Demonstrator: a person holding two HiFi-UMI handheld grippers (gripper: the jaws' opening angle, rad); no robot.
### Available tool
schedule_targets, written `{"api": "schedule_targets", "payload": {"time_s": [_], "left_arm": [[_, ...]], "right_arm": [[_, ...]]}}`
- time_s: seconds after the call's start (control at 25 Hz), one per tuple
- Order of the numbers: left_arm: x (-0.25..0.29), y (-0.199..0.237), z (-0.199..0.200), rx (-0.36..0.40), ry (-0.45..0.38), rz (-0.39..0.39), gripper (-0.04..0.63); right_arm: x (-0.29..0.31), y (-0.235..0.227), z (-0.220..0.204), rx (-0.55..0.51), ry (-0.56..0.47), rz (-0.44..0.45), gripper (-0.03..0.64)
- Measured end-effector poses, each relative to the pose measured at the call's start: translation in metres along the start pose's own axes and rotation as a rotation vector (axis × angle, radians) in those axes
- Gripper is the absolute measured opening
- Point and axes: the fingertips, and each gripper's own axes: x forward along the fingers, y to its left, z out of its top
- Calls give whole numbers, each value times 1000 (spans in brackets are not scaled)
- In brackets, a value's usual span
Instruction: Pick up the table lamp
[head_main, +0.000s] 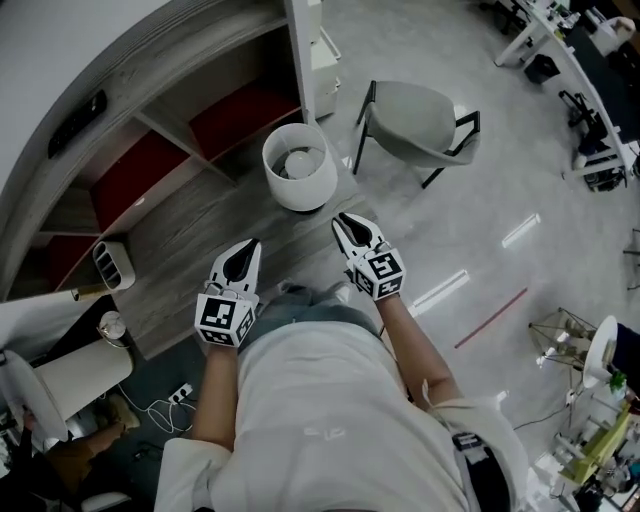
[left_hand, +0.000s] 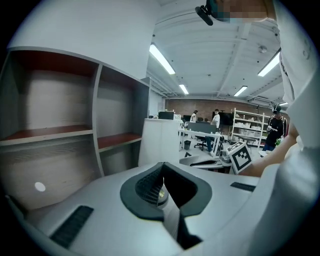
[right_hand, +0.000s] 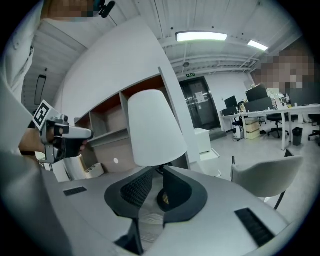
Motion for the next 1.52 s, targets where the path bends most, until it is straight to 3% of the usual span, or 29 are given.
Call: {"api": "schedule_targets", "payload": {"time_s": [0.4,0.72,1.08,1.52], "left_arm": [[-17,75,-17,-32,7,7,17],[-31,127,-42,-53,26,-7,16],[-39,155,-68,-95,64,2,17],[-43,157,-78,-114,107,70,16]], "right_arm": [[70,1,-40,-36,57,-47,152],[121,4,-54,-72,42,-113,266],[158,-10,-57,-103,9,-208,276],[178,-23,-49,-148,-57,-217,279]]}}
